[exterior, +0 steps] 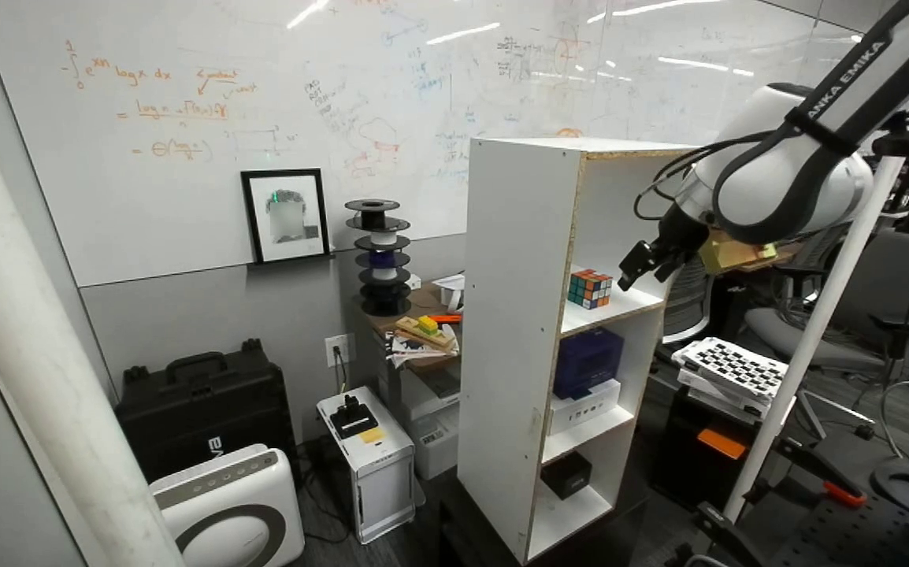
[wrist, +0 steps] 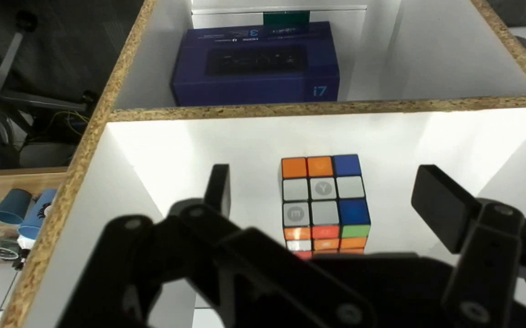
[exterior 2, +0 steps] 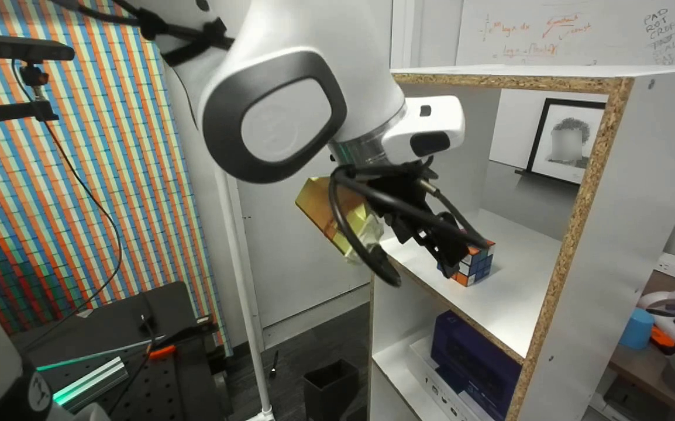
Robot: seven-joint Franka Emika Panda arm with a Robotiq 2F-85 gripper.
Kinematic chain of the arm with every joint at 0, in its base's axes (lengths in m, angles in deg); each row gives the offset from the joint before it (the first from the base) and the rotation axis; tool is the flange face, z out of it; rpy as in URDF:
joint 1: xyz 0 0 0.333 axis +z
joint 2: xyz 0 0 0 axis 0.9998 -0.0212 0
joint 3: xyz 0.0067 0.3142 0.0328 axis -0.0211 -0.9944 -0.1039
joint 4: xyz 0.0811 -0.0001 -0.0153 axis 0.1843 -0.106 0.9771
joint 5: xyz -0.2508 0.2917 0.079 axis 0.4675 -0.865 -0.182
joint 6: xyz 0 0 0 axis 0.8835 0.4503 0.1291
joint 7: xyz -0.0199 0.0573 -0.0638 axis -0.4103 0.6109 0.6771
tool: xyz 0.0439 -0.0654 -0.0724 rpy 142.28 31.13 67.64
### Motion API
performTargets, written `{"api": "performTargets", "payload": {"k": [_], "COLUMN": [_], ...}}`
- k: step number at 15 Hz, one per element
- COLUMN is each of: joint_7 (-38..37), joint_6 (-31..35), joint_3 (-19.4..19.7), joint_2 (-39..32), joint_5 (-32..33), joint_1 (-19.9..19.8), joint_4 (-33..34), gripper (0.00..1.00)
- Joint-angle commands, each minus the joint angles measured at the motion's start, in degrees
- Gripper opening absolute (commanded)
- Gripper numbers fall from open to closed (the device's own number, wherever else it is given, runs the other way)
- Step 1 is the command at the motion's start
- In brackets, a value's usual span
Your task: Put the rubix cube on the top of the shelf
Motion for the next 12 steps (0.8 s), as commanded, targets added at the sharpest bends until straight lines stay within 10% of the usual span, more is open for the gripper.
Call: {"api": "performTargets", "payload": {"k": [1,7,12], "joint_7": [0.99,0.48,-0.93], "joint_6": [15.02,32.08,31.80], "joint_3": [1.27,0.62,-0.09], "joint_2": [-11.48,-24.76,-22.96], "joint_5": [-1.65,-0.66,0.10], "joint_1": [0.94,0.11,-0.26], "joint_4": [-0.04,2.79,2.20], "gripper": [1.00,1.00,1.00]}}
